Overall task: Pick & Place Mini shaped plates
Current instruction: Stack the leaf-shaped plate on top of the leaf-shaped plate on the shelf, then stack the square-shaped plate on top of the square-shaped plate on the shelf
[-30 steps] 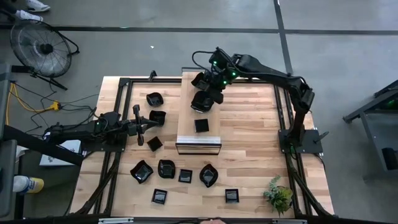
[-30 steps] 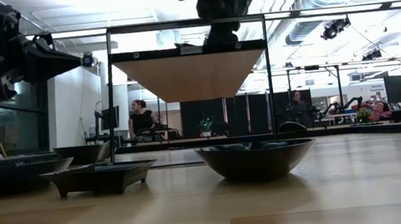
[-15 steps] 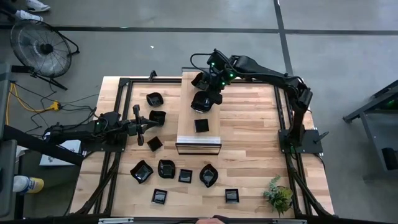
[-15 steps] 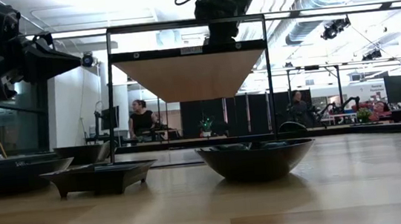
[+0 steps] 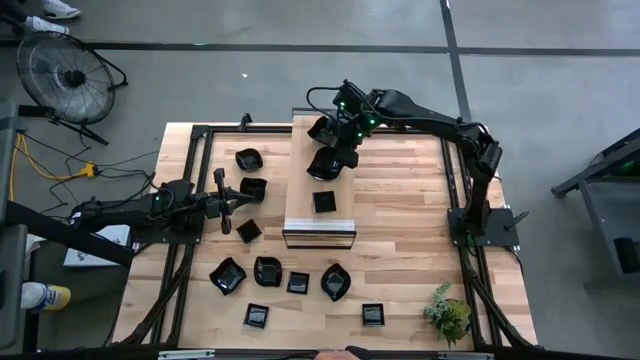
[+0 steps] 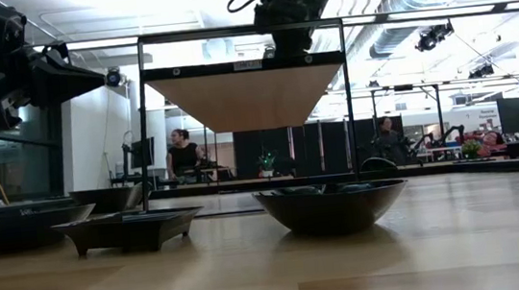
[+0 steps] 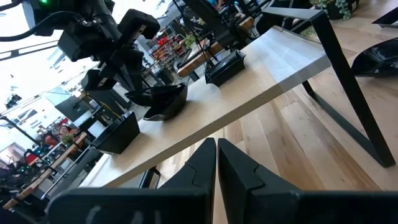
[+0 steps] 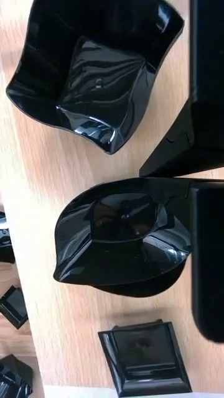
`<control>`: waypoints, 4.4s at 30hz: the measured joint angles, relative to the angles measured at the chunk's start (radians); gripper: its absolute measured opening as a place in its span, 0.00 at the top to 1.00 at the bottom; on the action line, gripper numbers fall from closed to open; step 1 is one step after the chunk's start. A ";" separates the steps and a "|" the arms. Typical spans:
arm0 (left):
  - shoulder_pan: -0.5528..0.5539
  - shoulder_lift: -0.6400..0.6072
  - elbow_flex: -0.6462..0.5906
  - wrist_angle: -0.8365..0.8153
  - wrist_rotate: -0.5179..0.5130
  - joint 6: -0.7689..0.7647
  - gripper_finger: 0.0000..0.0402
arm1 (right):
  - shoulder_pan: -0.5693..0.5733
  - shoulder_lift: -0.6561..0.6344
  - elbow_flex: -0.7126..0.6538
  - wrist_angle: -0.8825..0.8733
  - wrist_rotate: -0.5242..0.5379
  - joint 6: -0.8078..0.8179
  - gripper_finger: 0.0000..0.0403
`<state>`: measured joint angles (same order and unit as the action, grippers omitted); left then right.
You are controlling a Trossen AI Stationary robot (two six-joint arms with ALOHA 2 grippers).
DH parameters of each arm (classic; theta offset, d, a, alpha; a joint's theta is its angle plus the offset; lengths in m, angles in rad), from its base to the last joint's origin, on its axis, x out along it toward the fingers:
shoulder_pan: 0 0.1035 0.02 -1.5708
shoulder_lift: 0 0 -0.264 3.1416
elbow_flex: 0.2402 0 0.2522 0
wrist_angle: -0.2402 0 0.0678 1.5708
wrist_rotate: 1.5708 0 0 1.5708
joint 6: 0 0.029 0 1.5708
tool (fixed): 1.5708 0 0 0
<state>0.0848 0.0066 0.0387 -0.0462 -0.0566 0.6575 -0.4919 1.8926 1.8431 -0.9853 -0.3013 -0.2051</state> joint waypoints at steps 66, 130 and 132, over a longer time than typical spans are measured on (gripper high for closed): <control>0.000 0.000 0.000 0.000 0.000 0.000 0.97 | 0.113 -0.026 0.000 -0.174 0.012 0.083 0.80; 0.000 0.000 0.000 0.000 0.000 0.000 0.97 | 1.029 -0.321 -0.936 0.561 -0.024 2.073 0.81; 0.000 0.000 0.000 0.000 0.000 0.000 0.97 | 1.040 -0.288 -0.913 0.562 -0.002 2.089 0.81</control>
<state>0.0845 0.0067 0.0391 -0.0463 -0.0566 0.6575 0.5478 1.6042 0.9297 -0.4238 -0.3032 1.8842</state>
